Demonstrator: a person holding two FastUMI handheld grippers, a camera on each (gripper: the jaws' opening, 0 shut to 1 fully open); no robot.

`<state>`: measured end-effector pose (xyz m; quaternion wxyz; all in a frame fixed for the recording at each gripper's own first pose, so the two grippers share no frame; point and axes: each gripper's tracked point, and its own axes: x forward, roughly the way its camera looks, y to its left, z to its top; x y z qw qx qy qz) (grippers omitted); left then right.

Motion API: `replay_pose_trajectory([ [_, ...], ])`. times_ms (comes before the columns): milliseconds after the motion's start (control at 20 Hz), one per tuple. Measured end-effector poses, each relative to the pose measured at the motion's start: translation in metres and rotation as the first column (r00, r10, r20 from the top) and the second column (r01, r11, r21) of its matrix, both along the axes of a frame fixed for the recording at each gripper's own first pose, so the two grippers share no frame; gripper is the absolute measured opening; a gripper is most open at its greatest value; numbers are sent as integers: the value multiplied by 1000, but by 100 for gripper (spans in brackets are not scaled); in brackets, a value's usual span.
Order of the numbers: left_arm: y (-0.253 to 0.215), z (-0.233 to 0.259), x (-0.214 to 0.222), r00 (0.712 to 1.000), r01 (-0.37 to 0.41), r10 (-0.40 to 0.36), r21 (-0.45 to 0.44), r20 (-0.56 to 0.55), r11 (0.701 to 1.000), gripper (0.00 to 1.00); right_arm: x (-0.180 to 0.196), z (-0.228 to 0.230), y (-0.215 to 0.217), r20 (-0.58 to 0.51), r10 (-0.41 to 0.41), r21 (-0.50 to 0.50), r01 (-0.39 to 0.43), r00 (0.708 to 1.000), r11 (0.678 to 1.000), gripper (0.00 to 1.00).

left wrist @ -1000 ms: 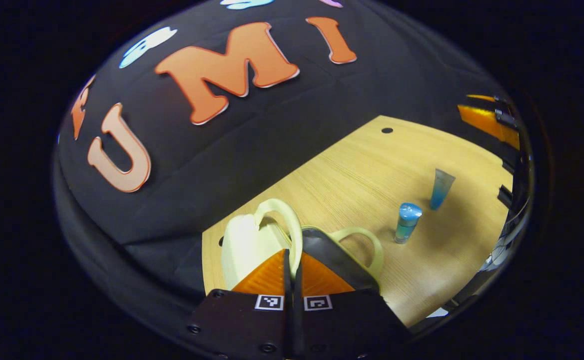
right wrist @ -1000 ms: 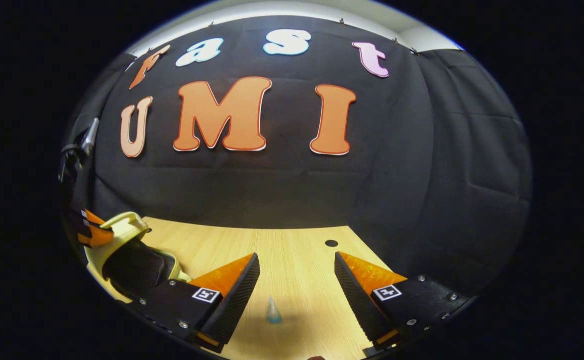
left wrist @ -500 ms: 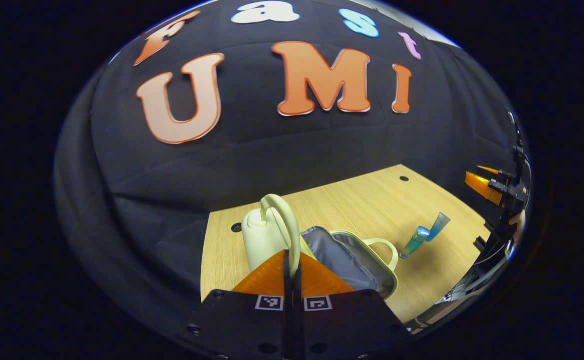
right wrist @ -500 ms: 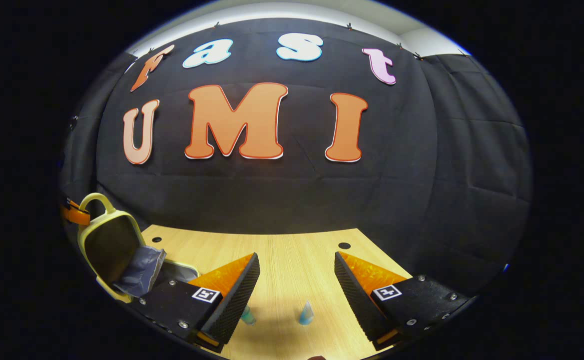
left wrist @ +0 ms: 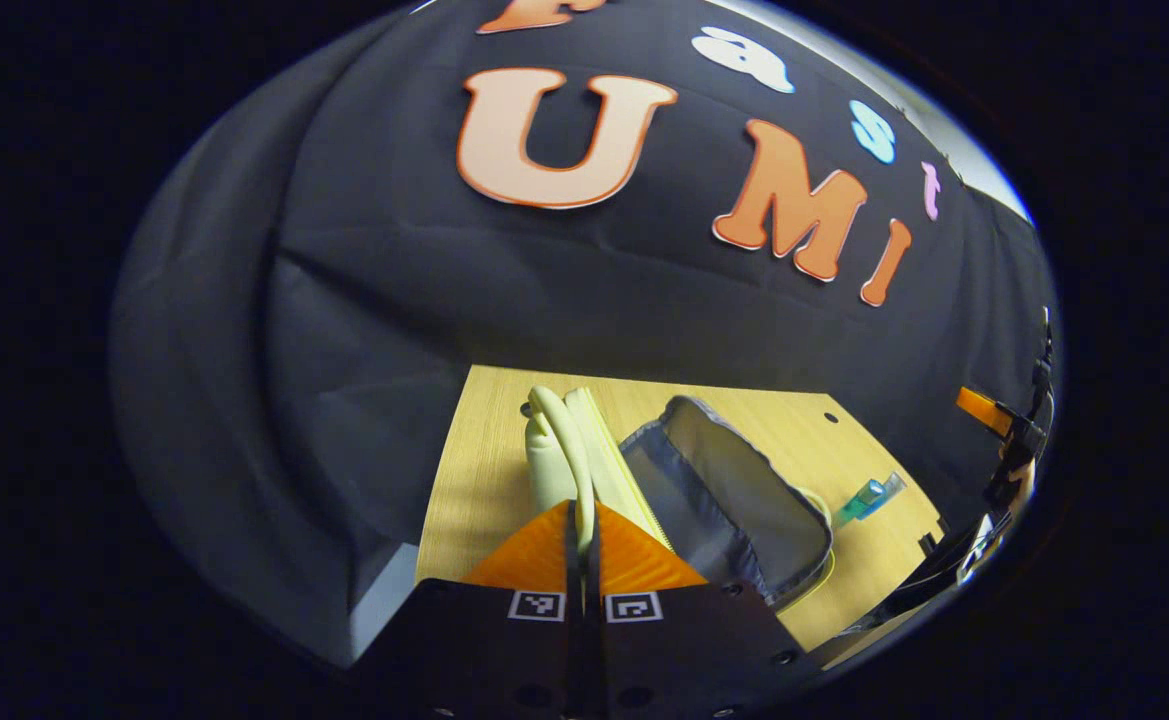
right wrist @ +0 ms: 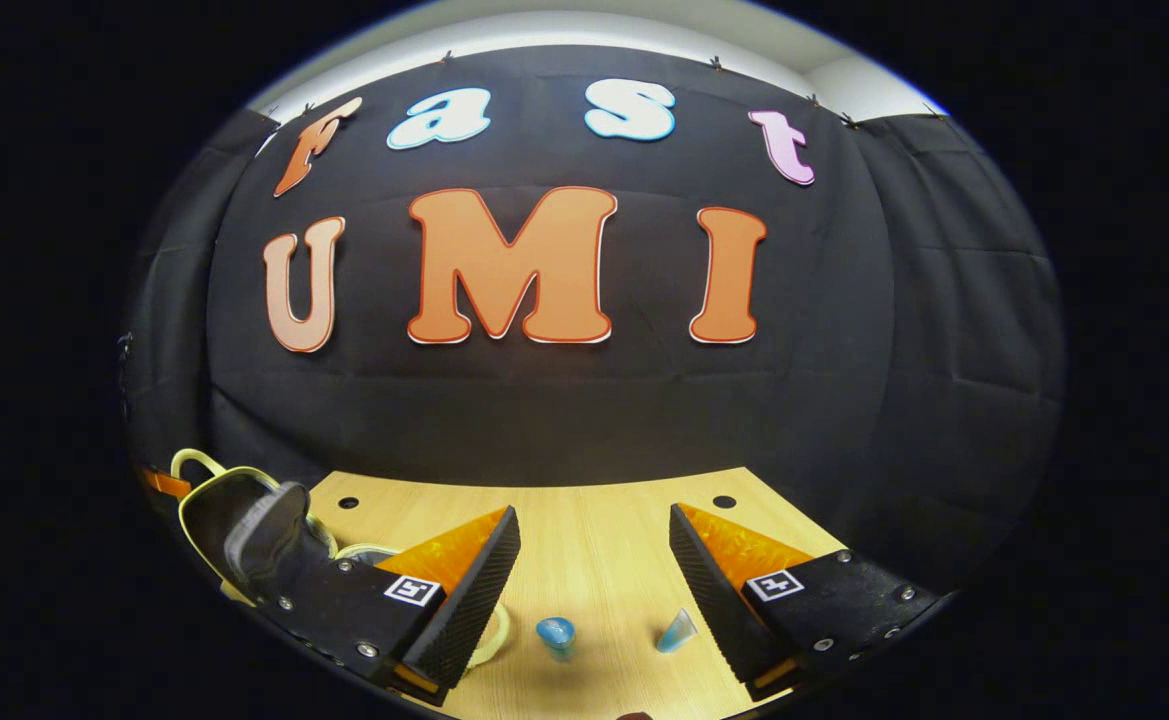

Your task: First open the suitcase, pack the skin care products into it, and then close the suitcase.

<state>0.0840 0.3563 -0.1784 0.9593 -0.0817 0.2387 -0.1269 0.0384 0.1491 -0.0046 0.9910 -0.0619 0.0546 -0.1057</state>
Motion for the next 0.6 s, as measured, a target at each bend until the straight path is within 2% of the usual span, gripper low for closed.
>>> replay_pose_trajectory([
  [200,47,-63,4,991,-93,81,-122,-102,988,0,-3,-1,17,-15,15,-19,-16,1000,1000,95],
  [400,67,-117,4,978,-144,104,-222,-180,964,0,-6,-1,22,-18,5,-39,-6,1000,999,95],
  [500,74,-145,1,967,-165,110,-239,-228,957,1,-8,-9,20,-46,2,-20,-2,999,1000,95],
  [600,83,-170,0,952,-202,140,-217,-271,955,2,-12,-13,17,-66,-9,-14,8,998,1000,95],
])
